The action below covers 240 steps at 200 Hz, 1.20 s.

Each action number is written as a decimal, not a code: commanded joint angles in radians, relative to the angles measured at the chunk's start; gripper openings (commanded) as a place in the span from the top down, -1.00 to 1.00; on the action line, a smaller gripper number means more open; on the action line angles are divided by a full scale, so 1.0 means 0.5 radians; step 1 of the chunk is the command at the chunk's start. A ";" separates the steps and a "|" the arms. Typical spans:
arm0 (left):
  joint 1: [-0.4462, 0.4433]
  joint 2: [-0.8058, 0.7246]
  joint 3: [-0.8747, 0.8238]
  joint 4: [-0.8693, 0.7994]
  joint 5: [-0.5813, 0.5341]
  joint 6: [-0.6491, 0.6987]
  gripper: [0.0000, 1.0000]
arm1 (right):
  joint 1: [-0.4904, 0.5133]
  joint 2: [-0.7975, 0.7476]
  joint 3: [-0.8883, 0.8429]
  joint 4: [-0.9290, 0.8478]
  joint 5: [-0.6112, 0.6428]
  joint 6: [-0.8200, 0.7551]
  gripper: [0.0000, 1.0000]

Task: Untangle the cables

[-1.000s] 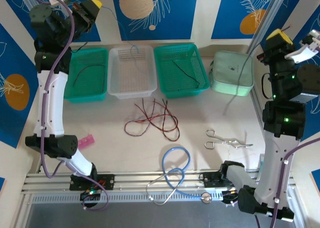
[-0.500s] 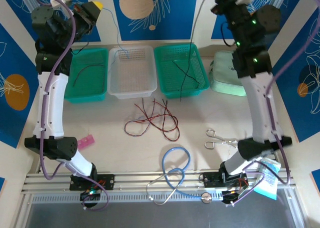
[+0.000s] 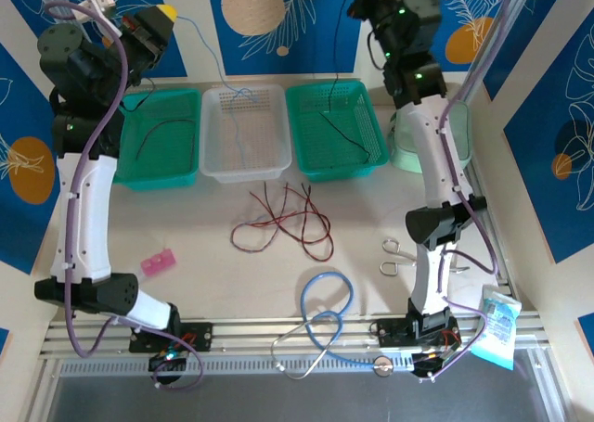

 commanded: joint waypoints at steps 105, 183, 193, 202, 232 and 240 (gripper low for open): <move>-0.015 -0.260 -0.379 0.086 -0.001 0.017 1.00 | -0.045 1.027 0.071 -1.509 0.074 0.244 1.00; -0.015 -0.308 -0.380 0.033 -0.003 0.050 1.00 | -0.102 0.204 -0.387 -1.167 -0.132 0.140 -0.72; -0.015 -0.310 -0.376 0.038 -0.002 0.038 1.00 | -0.104 0.028 -0.554 -1.064 -0.185 0.114 -0.73; -0.015 -0.316 -0.379 0.048 -0.001 0.024 1.00 | -0.107 -0.161 -0.771 -0.918 -0.274 0.086 -0.75; -0.015 -0.320 -0.373 0.063 0.002 0.007 1.00 | -0.107 -0.828 -1.803 0.045 -0.740 0.096 -0.73; -0.014 -0.314 -0.362 0.059 0.003 0.013 1.00 | -0.089 -0.972 -2.080 0.367 -0.874 0.072 -0.70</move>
